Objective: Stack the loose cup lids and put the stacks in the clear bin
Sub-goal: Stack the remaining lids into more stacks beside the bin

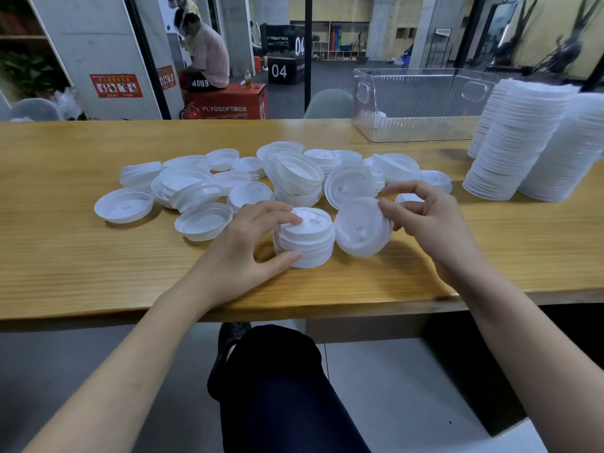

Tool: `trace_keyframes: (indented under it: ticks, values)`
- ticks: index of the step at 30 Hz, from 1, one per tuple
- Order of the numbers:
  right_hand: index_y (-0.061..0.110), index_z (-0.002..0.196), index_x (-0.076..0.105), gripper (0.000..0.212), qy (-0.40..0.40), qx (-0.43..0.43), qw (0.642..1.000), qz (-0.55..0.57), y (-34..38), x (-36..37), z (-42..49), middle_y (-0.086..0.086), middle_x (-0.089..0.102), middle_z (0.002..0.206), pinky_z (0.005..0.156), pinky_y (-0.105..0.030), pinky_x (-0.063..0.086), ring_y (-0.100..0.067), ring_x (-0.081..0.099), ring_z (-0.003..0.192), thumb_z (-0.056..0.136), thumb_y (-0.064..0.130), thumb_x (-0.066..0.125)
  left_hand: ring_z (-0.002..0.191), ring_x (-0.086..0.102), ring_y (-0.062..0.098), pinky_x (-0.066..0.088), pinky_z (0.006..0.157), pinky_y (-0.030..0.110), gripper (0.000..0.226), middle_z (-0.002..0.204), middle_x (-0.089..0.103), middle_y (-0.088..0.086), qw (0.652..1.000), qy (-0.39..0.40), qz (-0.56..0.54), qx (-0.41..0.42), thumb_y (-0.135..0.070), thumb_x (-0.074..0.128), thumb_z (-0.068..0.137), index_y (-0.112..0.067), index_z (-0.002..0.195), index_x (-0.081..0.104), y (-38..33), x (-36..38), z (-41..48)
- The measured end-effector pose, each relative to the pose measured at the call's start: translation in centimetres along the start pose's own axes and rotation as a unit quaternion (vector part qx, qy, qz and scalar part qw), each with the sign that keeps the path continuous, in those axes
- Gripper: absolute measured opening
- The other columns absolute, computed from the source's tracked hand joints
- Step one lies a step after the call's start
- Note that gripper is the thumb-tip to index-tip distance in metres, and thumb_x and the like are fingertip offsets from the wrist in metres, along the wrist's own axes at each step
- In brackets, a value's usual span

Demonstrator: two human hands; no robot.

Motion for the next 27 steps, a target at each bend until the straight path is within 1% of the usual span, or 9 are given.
trace_keyframes:
  ticks: [4, 7, 10, 13, 16, 19, 22, 24, 27]
  values:
    - [0.017, 0.090, 0.067, 0.002, -0.037, -0.039, 0.976, -0.210, -1.2, -0.5, 0.0, 0.010, 0.066, 0.072, 0.062, -0.007, 0.038, 0.002, 0.056, 0.066, 0.091, 0.016, 0.068, 0.124, 0.047, 0.007, 0.036, 0.100, 0.018, 0.047, 0.131, 0.053, -0.016, 1.000, -0.001, 0.000, 0.000, -0.052, 0.062, 0.081, -0.030, 0.123, 0.060, 0.1, 0.0, 0.0]
    - [0.026, 0.100, 0.065, 0.009, -0.018, -0.091, 0.952, -0.293, -1.7, -0.3, -0.4, 0.010, 0.065, 0.094, 0.075, -0.017, 0.035, -0.006, 0.053, 0.086, 0.092, 0.024, 0.067, 0.124, 0.047, 0.007, 0.038, 0.101, 0.021, 0.048, 0.132, 0.053, -0.016, 1.000, -0.003, 0.000, 0.000, -0.053, 0.061, 0.082, -0.030, 0.124, 0.059, 0.1, 0.1, 0.0]
    - [0.032, 0.117, 0.065, 0.035, 0.057, -0.108, 0.930, -0.346, -1.8, 0.0, -0.9, 0.018, 0.058, 0.107, 0.087, -0.028, 0.031, -0.014, 0.042, 0.104, 0.087, 0.051, 0.065, 0.128, 0.045, 0.006, 0.036, 0.104, 0.021, 0.052, 0.134, 0.052, -0.015, 1.000, -0.005, -0.003, 0.004, -0.052, 0.061, 0.083, -0.029, 0.129, 0.055, 0.0, 0.0, 0.1]
    - [0.043, 0.118, 0.063, 0.053, 0.105, -0.115, 0.905, -0.397, -1.6, -0.1, -1.1, 0.024, 0.052, 0.111, 0.092, -0.032, 0.030, -0.011, 0.037, 0.106, 0.075, 0.074, 0.058, 0.132, 0.042, 0.007, 0.037, 0.109, 0.029, 0.054, 0.138, 0.049, -0.012, 1.000, -0.016, -0.014, -0.001, -0.049, 0.060, 0.086, -0.025, 0.134, 0.052, -0.2, -0.1, 0.1]
    - [0.045, 0.117, 0.062, 0.053, 0.113, -0.105, 0.904, -0.398, -1.8, -0.1, -0.9, 0.024, 0.054, 0.115, 0.094, -0.035, 0.033, -0.011, 0.038, 0.106, 0.070, 0.069, 0.061, 0.132, 0.042, 0.006, 0.039, 0.108, 0.034, 0.053, 0.138, 0.049, -0.013, 1.000, -0.021, -0.022, -0.010, -0.049, 0.057, 0.087, -0.025, 0.134, 0.051, -0.2, -0.1, 0.1]
    - [0.042, 0.116, 0.064, 0.051, 0.071, -0.106, 0.922, -0.366, -1.8, 0.2, -0.6, 0.022, 0.058, 0.108, 0.092, -0.035, 0.037, -0.013, 0.044, 0.104, 0.070, 0.066, 0.062, 0.129, 0.044, 0.007, 0.041, 0.106, 0.035, 0.048, 0.135, 0.050, -0.014, 0.999, -0.023, -0.029, -0.017, -0.049, 0.053, 0.090, -0.027, 0.133, 0.050, -0.1, -0.1, 0.1]
    - [0.040, 0.113, 0.065, 0.043, 0.021, -0.109, 0.963, -0.246, -1.1, 1.1, -0.3, 0.027, 0.062, 0.105, 0.085, -0.017, 0.037, -0.014, 0.050, 0.101, 0.077, 0.063, 0.069, 0.126, 0.047, 0.009, 0.040, 0.104, 0.029, 0.035, 0.129, 0.050, -0.024, 0.998, -0.035, -0.050, -0.019, -0.044, 0.041, 0.098, -0.037, 0.131, 0.047, -0.2, -0.2, 0.2]
    - [0.045, 0.110, 0.063, 0.044, 0.038, -0.130, 0.969, -0.206, -0.2, 2.4, -0.3, 0.027, 0.063, 0.110, 0.086, -0.010, 0.034, -0.010, 0.049, 0.102, 0.073, 0.068, 0.064, 0.124, 0.047, 0.009, 0.036, 0.100, 0.019, 0.031, 0.126, 0.048, -0.032, 0.997, -0.041, -0.062, -0.021, -0.040, 0.034, 0.099, -0.045, 0.128, 0.043, -0.3, -0.3, 0.2]
    - [0.050, 0.109, 0.061, 0.044, 0.086, -0.171, 0.958, -0.215, 0.6, 4.4, -0.5, 0.025, 0.063, 0.115, 0.099, -0.031, 0.039, -0.009, 0.045, 0.106, 0.070, 0.071, 0.059, 0.122, 0.046, 0.008, 0.034, 0.097, 0.014, 0.034, 0.124, 0.046, -0.031, 0.996, -0.048, -0.066, -0.027, -0.038, 0.031, 0.098, -0.042, 0.131, 0.041, -0.3, -0.3, 0.1]
Point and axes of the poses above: each hand's wrist, its own z-axis towards the middle knuckle, its own x-axis out of the palm, y = z × x, the point moved 1 cm from there along z, towards the middle knuckle
